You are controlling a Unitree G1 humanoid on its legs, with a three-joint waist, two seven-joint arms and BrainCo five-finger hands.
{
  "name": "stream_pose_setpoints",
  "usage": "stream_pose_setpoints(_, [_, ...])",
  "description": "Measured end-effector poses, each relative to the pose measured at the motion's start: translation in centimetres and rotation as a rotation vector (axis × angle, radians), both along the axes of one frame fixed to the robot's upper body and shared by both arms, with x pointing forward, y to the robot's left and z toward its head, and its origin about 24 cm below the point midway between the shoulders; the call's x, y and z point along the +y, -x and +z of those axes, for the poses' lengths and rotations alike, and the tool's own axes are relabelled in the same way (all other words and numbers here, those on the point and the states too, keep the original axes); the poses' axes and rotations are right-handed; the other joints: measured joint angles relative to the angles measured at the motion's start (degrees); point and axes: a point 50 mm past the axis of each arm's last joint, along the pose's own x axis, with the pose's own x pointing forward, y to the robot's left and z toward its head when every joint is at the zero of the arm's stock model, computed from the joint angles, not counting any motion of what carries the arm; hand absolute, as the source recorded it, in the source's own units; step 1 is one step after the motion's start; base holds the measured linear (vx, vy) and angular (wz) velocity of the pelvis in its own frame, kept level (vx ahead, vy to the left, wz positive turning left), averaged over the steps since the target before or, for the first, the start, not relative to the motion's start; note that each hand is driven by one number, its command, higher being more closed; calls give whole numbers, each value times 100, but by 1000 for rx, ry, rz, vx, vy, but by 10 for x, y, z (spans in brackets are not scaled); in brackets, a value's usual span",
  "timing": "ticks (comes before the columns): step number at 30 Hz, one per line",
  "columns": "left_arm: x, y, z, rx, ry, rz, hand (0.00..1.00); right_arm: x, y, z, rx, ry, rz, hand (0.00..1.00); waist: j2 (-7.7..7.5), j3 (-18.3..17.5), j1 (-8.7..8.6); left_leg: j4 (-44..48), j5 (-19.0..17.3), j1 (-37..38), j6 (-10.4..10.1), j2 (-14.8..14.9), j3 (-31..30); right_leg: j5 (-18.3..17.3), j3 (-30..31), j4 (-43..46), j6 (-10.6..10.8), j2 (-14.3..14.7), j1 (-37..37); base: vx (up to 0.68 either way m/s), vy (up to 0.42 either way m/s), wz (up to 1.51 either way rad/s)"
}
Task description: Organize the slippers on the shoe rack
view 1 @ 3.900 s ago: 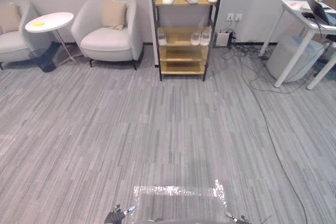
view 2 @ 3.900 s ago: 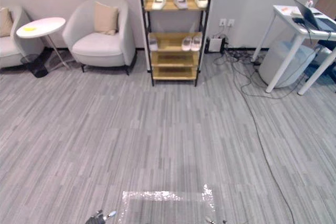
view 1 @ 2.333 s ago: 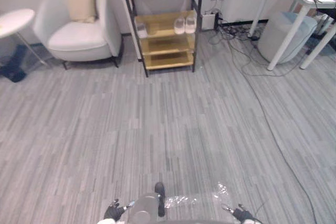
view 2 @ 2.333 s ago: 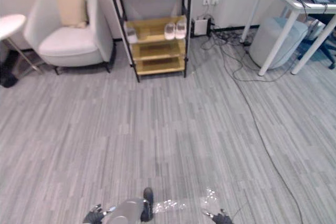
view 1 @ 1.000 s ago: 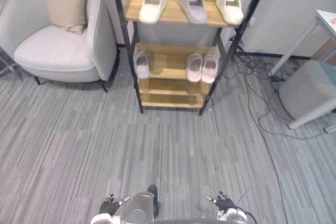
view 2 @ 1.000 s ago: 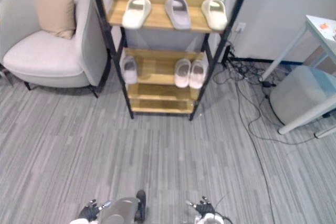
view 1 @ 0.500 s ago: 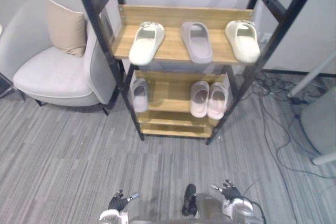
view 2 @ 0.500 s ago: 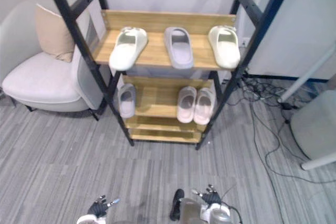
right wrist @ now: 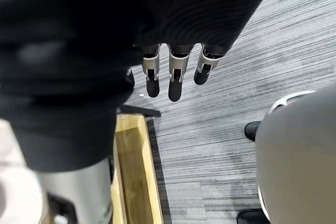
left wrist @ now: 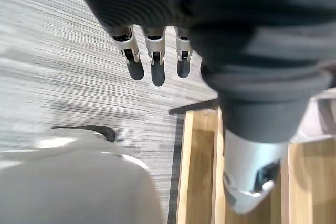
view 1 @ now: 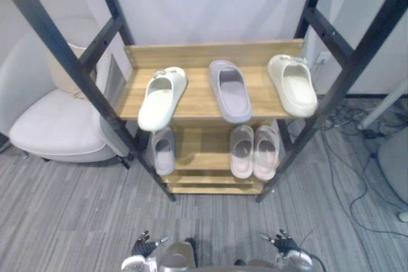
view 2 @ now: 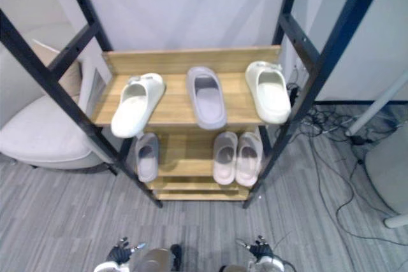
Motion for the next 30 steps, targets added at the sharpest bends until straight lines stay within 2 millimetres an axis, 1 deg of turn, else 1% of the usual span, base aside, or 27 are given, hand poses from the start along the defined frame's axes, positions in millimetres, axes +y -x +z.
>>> stream_pose_setpoints(2, [1, 2, 0, 10, -7, -13, 0, 3, 3, -1, 8, -9, -3, 0, -48, -48, -5, -286, 61, 247, 89, -117, 44, 12, 82, -23, 49, -96, 59, 98, 90, -13])
stream_pose_setpoints(6, [-1, 4, -2, 27, -11, -40, 0, 3, 3, -1, 8, -10, 6, 0, -29, -78, -18, -748, 242, 483, 194, -260, 145, 36, 157, -95, 145, -205, 69, -2, 69, -13])
stream_pose_setpoints(7, [-1, 4, -2, 32, -14, -51, 0, 3, 3, -1, 7, -10, 7, 0, -32, -82, -23, -1062, 416, 590, 210, -304, 154, 14, 216, -98, 180, -228, 21, -54, 32, -8])
stream_pose_setpoints(10, [-2, 6, -3, 43, -17, -68, 0, 4, 2, -1, 3, -9, 12, 0, -16, -64, -44, -1471, 664, 788, 231, -316, 155, 4, 257, -87, 205, -215, -1, -75, 6, -4])
stream_pose_setpoints(15, [-2, 13, -5, 62, -15, -66, 0, 3, 0, 1, -8, 11, 45, 0, -3, -91, -40, -1504, 684, 845, 257, -314, 254, 20, 400, -91, 258, -210, -3, -75, 29, -10])
stream_pose_setpoints(18, [-1, 16, -5, 69, -16, -63, 0, 4, -4, 10, -83, 30, 65, 0, -2, -90, -60, -1505, 680, 829, 261, -320, 304, 35, 470, -150, 292, -212, -14, -66, 52, -10])
stream_pose_setpoints(20, [-1, 19, -6, 74, -17, -62, 0, 6, -10, 20, -157, 49, 94, 0, 6, -87, -78, -1505, 641, 805, 218, -322, 339, 76, 539, -190, 286, -206, -41, -42, 51, -13])
stream_pose_setpoints(21, [-1, 20, -5, 72, -20, -65, 0, 8, -18, 33, -244, 74, 128, 0, 17, -116, -99, -1505, 634, 753, 225, -320, 403, 110, 601, -193, 289, -202, -123, -33, 51, -18])
stream_pose_setpoints(23, [-2, 20, -5, 72, -21, -70, 0, 7, -25, 44, -305, 100, 149, 0, 27, -127, -103, -1505, 631, 712, 230, -318, 457, 137, 665, -194, 281, -196, -196, -15, 44, -19])
stream_pose_setpoints(28, [-2, 24, -6, 81, -23, -76, 0, 2, -42, 96, -552, 214, 205, 0, 55, -165, -153, -1503, 588, 706, 252, -323, 540, 234, 762, -283, 261, -188, -203, 18, 27, -10])
stream_pose_setpoints(30, [-2, 24, -6, 83, -23, -76, 0, 1, -46, 112, -622, 253, 214, 0, 57, -170, -173, -1502, 576, 707, 242, -320, 552, 242, 777, -295, 272, -182, -204, 35, -2, -5])
